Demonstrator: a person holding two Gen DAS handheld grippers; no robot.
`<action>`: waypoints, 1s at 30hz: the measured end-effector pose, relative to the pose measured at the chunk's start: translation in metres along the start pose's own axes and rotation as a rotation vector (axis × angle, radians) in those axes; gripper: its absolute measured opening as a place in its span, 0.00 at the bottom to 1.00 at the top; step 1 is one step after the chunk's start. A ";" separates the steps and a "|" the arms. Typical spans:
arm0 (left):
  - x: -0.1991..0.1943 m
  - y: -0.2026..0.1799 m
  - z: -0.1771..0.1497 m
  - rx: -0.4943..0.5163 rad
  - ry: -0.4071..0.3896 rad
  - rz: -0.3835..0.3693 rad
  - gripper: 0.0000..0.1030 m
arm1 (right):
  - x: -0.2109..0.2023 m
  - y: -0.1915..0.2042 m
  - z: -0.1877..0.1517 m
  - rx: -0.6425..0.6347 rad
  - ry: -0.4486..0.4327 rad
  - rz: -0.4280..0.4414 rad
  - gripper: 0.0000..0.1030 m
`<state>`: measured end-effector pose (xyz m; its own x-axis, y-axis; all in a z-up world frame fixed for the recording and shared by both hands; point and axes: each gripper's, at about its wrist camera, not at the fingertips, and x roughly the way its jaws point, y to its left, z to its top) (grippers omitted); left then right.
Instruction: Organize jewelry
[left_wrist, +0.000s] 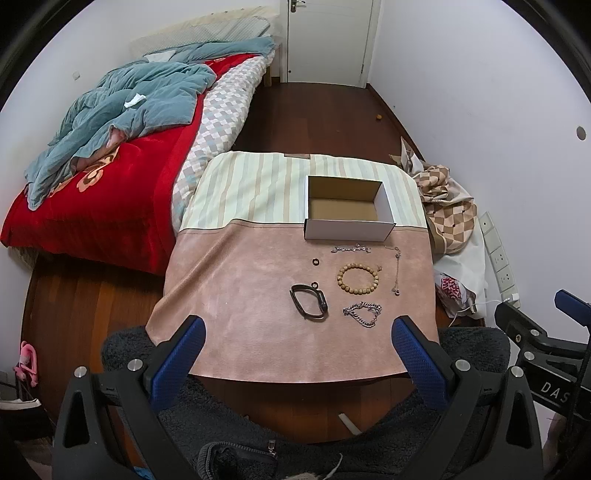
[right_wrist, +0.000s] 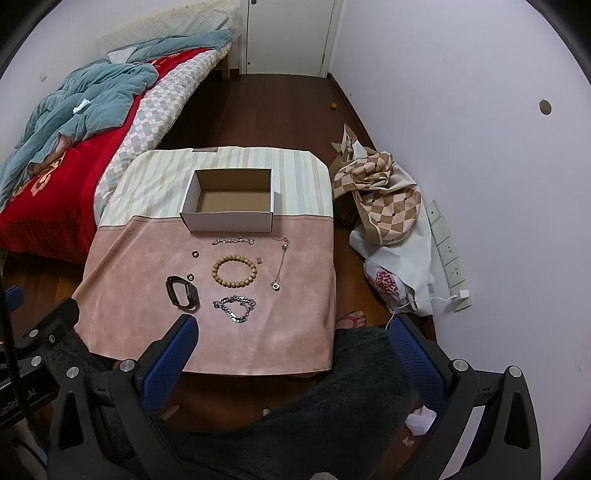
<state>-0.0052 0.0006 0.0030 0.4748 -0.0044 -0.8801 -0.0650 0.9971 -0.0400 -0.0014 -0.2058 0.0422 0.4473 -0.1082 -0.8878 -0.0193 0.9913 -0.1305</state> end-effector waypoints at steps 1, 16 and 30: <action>0.000 0.001 0.000 0.000 0.000 -0.002 1.00 | 0.000 0.000 0.001 -0.001 -0.001 -0.001 1.00; 0.000 0.006 0.005 -0.007 -0.011 -0.004 1.00 | 0.001 0.007 0.001 -0.006 -0.009 -0.012 1.00; -0.005 0.005 0.003 -0.001 -0.026 -0.007 1.00 | -0.002 0.006 0.008 -0.006 -0.018 -0.014 1.00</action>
<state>-0.0054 0.0055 0.0089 0.4978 -0.0097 -0.8673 -0.0620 0.9970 -0.0467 0.0046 -0.1986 0.0464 0.4638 -0.1206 -0.8777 -0.0186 0.9891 -0.1457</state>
